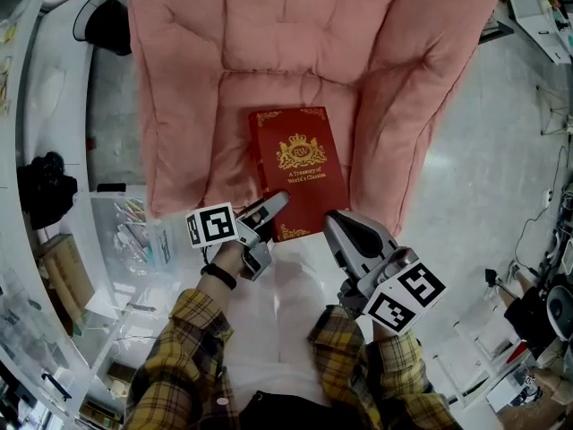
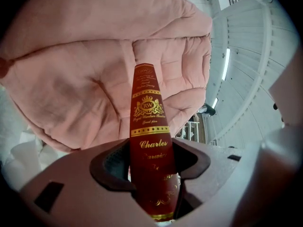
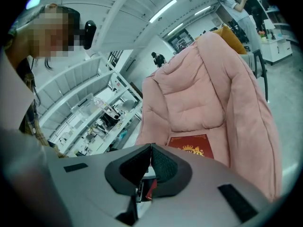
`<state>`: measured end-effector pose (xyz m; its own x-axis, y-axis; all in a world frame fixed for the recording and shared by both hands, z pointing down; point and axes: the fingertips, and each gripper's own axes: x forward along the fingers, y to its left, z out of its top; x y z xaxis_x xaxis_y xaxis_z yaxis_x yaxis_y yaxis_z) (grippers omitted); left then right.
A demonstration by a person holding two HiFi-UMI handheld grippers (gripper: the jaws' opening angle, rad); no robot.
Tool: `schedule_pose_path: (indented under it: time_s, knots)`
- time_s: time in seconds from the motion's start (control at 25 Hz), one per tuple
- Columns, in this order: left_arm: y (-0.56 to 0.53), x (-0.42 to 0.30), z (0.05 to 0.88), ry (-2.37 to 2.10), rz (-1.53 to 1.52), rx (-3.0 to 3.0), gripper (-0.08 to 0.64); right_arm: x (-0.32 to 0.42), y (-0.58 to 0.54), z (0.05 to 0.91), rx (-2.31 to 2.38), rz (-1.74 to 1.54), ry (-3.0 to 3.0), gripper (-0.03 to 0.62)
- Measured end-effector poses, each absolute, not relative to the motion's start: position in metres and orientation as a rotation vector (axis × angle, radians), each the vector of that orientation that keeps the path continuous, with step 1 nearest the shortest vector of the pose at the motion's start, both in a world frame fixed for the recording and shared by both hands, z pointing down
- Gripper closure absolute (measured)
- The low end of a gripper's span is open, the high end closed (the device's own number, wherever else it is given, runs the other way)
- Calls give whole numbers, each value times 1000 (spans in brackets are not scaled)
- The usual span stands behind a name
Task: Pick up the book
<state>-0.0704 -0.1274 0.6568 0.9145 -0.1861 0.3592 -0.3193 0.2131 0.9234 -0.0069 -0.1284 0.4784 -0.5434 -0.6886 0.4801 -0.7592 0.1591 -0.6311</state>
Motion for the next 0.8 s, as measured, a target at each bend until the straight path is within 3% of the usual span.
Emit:
schedule_pose_path:
  time_s: [0.8]
  knots:
    - [-181,-91,479,-386,-18,1490,316,-3,-124,360,1494,1168,-2404,574]
